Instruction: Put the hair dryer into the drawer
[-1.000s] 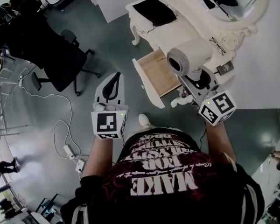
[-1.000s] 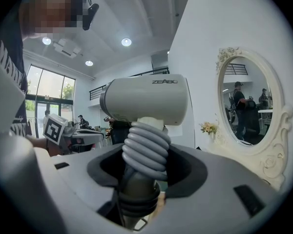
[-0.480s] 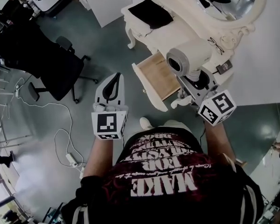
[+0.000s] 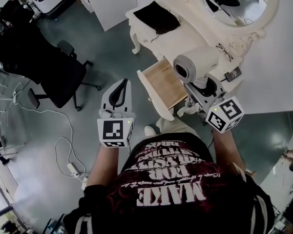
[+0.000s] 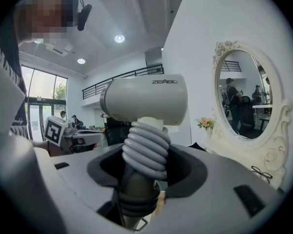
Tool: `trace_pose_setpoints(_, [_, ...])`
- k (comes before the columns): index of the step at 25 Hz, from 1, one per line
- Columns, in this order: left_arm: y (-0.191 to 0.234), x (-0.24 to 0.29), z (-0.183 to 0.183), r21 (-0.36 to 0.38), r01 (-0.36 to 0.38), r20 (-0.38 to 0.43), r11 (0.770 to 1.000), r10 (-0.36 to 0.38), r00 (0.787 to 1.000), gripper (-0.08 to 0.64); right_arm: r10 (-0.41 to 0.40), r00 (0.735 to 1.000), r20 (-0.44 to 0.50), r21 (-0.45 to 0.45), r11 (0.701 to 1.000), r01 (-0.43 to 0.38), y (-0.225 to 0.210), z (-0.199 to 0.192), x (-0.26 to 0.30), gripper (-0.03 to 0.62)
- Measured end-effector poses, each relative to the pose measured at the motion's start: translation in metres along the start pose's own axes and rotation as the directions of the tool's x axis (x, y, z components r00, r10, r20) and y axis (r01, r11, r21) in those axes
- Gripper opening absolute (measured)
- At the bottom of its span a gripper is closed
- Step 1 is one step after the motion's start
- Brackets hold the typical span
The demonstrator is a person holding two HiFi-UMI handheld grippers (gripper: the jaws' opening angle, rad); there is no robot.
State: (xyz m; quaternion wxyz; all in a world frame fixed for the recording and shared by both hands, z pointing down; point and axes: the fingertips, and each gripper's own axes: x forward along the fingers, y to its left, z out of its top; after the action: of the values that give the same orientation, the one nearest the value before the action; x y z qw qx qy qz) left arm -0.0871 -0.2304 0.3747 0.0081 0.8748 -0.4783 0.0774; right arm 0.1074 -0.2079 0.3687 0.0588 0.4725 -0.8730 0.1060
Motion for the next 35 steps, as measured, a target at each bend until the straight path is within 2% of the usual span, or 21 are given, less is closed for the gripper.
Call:
trace_pose_setpoints(11, [0.024,0.024,-0.005,0.010,-0.091,-0.054,0.996,0.091,0.994,0.005,0.094,0.994,-0.052,0.005,0.996,-0.094,-0.025,-0.018,0.055,0.227])
trace_pose_setpoints(24, [0.031,0.044,-0.026,-0.006,-0.151,-0.119,0.989,0.149,0.982,0.005,0.139,0.961,-0.241,0.112,0.987,-0.114,-0.054,-0.116,0.106,0.227])
trace_pose_setpoints(29, [0.033,0.050,-0.032,-0.018,-0.170,-0.139,0.985,0.166,0.976,0.005,0.152,0.948,-0.281,0.117,0.985,-0.124,-0.061,-0.143,0.120,0.227])
trace_pose_setpoints(35, [0.037,0.055,-0.037,-0.022,-0.194,-0.149,0.981,0.188,0.971,0.005,0.121,0.927,-0.356,0.131,0.988,-0.078,-0.077,-0.183,0.137,0.227])
